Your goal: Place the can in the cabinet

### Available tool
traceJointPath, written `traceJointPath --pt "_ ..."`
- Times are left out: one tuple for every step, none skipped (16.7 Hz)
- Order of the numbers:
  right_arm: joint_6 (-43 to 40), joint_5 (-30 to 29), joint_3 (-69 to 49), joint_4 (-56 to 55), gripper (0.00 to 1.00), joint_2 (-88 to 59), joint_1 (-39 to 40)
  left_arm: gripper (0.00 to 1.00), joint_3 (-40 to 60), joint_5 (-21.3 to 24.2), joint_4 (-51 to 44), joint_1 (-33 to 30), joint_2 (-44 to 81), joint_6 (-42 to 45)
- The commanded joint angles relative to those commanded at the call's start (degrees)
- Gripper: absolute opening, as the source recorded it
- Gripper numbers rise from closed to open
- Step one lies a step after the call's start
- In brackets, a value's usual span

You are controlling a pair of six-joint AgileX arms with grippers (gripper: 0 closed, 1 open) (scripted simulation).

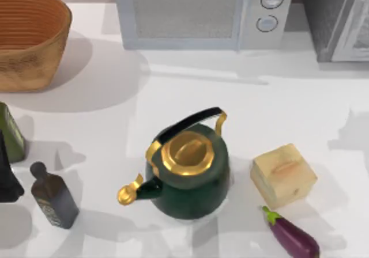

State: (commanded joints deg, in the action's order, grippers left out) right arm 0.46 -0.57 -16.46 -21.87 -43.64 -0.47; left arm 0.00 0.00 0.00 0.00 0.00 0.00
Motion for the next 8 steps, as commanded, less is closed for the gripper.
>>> traceJointPath --pt "0.0 0.1 0.5 0.8 0.00 3.3 0.1 1.00 0.0 0.0 0.0 0.0 0.0 0.0" --pt "0.0 0.1 1.2 1.9 0.00 6.0 0.1 1.00 0.0 0.0 0.0 0.0 0.0 0.0" --pt "0.0 0.2 2.3 3.3 0.00 8.2 0.2 1.00 0.0 0.0 0.0 0.0 0.0 0.0" --pt "0.0 0.3 3.5 4.9 0.00 10.2 0.2 1.00 0.0 0.0 0.0 0.0 0.0 0.0" --pt "-0.1 0.3 4.9 6.5 0.00 12.1 0.3 1.00 0.0 0.0 0.0 0.0 0.0 0.0" --pt "-0.1 0.3 6.3 8.1 0.00 14.4 0.3 1.00 0.0 0.0 0.0 0.0 0.0 0.0" --pt "-0.1 0.3 7.6 9.7 0.00 17.3 0.3 1.00 0.0 0.0 0.0 0.0 0.0 0.0" --pt "-0.2 0.3 8.8 11.4 0.00 20.8 0.3 1.00 0.0 0.0 0.0 0.0 0.0 0.0"
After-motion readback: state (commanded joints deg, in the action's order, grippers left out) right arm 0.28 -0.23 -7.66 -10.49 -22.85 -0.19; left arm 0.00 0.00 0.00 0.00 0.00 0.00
